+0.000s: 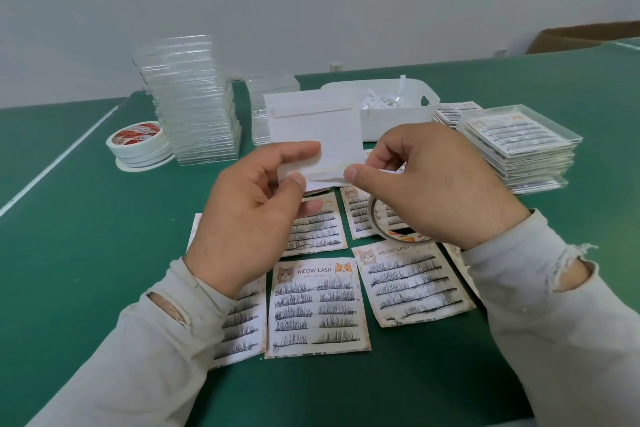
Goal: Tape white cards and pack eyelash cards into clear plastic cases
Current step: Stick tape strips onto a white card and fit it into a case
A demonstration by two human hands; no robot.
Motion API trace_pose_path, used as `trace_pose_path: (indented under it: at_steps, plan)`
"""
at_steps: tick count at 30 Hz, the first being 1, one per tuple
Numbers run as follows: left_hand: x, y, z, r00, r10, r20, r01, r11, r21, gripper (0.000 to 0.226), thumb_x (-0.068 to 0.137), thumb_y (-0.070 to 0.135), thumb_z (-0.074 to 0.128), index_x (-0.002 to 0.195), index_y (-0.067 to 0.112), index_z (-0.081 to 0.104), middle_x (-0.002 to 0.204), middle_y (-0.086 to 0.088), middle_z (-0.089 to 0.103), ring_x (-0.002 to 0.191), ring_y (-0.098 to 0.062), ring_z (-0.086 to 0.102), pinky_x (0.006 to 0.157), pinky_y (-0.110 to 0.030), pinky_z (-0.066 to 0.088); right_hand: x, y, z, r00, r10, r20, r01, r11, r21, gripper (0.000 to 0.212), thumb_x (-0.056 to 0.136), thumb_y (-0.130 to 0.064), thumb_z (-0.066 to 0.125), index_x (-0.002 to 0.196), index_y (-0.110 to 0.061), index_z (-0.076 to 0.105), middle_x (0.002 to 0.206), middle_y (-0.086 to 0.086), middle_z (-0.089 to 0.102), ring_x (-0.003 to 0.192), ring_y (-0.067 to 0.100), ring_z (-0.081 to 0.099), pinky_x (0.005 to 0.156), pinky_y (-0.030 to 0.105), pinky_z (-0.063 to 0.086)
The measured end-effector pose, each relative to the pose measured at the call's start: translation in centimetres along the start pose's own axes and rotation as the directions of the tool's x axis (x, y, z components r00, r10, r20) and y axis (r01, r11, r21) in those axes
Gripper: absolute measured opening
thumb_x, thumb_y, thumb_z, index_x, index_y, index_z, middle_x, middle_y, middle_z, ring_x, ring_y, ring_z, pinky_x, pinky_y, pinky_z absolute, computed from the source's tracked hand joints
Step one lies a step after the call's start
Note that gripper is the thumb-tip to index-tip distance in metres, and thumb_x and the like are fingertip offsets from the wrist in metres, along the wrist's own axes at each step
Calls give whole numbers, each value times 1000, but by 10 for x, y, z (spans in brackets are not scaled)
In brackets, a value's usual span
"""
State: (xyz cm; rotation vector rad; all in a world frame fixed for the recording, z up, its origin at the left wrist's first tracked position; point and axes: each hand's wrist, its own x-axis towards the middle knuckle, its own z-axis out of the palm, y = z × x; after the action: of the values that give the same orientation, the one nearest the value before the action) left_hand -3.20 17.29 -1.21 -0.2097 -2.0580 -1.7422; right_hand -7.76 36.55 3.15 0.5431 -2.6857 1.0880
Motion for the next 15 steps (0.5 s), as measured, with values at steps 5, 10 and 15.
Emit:
trace_pose_path:
  at_steps: [5,10,15]
  plan:
    - [-1,1,4,1000,21,7,-21,999,-40,32,91,14,58,107,34,77,105,-16,69,92,-46,63,76,-34,64,2,1,1,1000,13,-5,-13,1000,4,30,82,-49,75,70,-24,65,65,-8,63,62,7,56,61,29,45]
    - [-2,3,6,999,29,16,-29,999,-42,32,91,13,57,108,33,77,101,-13,70,82,-39,63,76,-34,64,3,4,3,1000,18,-20,-18,1000,14,31,82,-48,75,67,-23,64,60,-10,58,58,6,53,60,28,42]
    - [-4,5,8,999,46,-13,-46,999,-1,30,91,14,60,107,34,76,95,-5,73,77,-29,70,76,-31,63,5,5,5,999,17,-39,-16,1000,8,30,82,-48,75,69,-22,66,64,-9,62,63,7,57,60,27,44]
